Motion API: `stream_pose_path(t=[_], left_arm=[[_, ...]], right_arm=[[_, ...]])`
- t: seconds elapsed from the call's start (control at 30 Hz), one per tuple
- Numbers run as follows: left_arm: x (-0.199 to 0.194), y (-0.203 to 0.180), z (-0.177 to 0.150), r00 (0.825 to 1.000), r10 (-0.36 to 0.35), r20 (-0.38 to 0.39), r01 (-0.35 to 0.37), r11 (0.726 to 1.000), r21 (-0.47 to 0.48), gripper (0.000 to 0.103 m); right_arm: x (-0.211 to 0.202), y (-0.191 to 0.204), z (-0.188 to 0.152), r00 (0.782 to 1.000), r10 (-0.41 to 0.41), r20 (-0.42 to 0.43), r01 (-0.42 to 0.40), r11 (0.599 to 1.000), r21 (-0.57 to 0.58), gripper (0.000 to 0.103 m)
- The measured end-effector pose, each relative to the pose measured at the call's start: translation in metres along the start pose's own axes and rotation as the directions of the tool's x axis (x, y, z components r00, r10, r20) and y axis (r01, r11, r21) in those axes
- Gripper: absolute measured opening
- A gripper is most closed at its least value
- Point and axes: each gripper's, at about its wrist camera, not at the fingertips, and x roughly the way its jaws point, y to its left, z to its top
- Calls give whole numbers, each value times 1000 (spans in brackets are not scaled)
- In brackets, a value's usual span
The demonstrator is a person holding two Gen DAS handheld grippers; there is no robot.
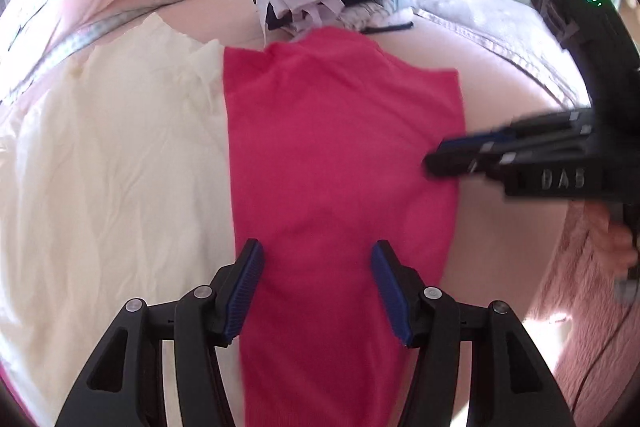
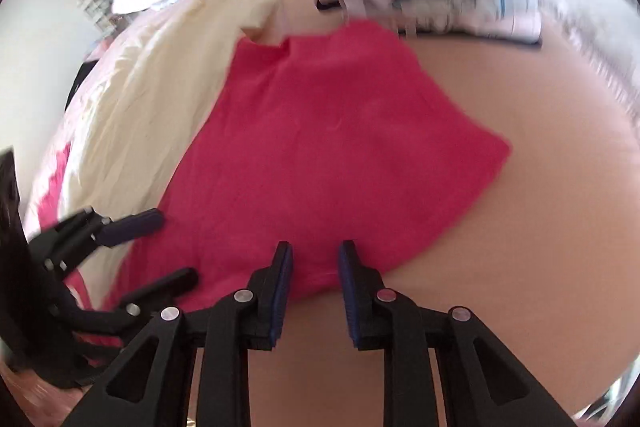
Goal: Fold clothes
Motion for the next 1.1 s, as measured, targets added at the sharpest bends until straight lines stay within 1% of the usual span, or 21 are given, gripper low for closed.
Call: stream_pose_path(t=[0.07, 0.13, 0.2, 0.23, 0.27, 0.3, 0.33, 0.43, 0.47, 0.53, 0.57, 0.63, 0.7, 0.77, 0.83, 0.87, 0.93, 1.0, 1.03, 1.07, 1.1], left_arm=[[-8, 0, -12, 1000, -16, -8, 16, 1000, -2, 54], [-21, 3, -25, 999, -45, 10, 45, 999, -22, 54], [-33, 10, -35, 997, -60, 55, 65, 994, -92, 54], [-39, 15, -40, 995, -65, 79, 75, 988, -132, 54], [-44, 23, -43, 994, -61, 92, 76, 983, -169, 54], [-49, 32, -46, 994, -54, 100, 73, 976, -204, 54], [-55, 42, -49, 993, -45, 107, 70, 968, -239, 54], [-68, 71, -65, 997, 31, 75, -5, 948, -319, 54], [-74, 82, -72, 996, 47, 71, -18, 932, -361, 54], [-87, 102, -93, 994, 73, 81, -27, 886, -462, 54], [-93, 112, -104, 993, 85, 85, -31, 861, -508, 54], [-103, 127, -126, 988, 137, 64, -74, 808, -584, 54], [-115, 142, -147, 981, 193, 38, -121, 745, -655, 54], [-128, 154, -166, 973, 228, 36, -134, 684, -717, 54], [-133, 161, -179, 961, 277, -12, -196, 647, -737, 54], [-135, 162, -183, 957, 288, -22, -209, 639, -740, 54], [-139, 162, -190, 955, 295, -18, -208, 628, -750, 54], [-151, 158, -198, 949, 315, -22, -216, 596, -773, 54], [-156, 156, -202, 944, 328, -24, -218, 571, -791, 54], [-161, 153, -209, 943, 333, -15, -203, 538, -818, 54], [-165, 152, -218, 947, 321, -2, -173, 506, -845, 54]], right_arm=[[-11, -8, -10, 996, -80, 33, 80, 997, 1, 26], [-13, -19, -19, 993, -101, 62, 93, 987, 129, 26], [-19, -37, -35, 995, 8, 103, -36, 962, 271, 26], [-22, -45, -44, 990, 84, 115, -117, 938, 325, 30], [-19, -47, -48, 979, 158, 125, -194, 906, 377, 33], [0, -35, -44, 966, 225, 124, -257, 866, 429, 34], [13, -26, -45, 954, 270, 128, -298, 826, 478, 34], [19, -10, -52, 929, 318, 191, -369, 739, 564, 35], [21, -6, -57, 926, 315, 209, -377, 721, 582, 35], [29, 2, -56, 921, 304, 244, -389, 695, 604, 34], [42, 12, -42, 919, 300, 255, -394, 693, 605, 34], [61, 16, -37, 922, 285, 262, -387, 701, 600, 34], [53, 24, -37, 938, 249, 240, -344, 742, 576, 33], [36, 35, -47, 954, 226, 199, -300, 776, 556, 32], [26, 54, -63, 954, 243, 173, -298, 782, 547, 33], [26, 68, -72, 954, 256, 156, -300, 788, 538, 32], [28, 105, -88, 965, 246, 93, -260, 839, 477, 33], [19, 140, -94, 978, 198, 70, -210, 912, 353, 35], [16, 156, -96, 979, 195, 62, -205, 932, 300, 36], [15, 166, -97, 964, 260, 56, -265, 920, 290, 36], [15, 171, -101, 947, 316, 55, -317, 898, 306, 36]])
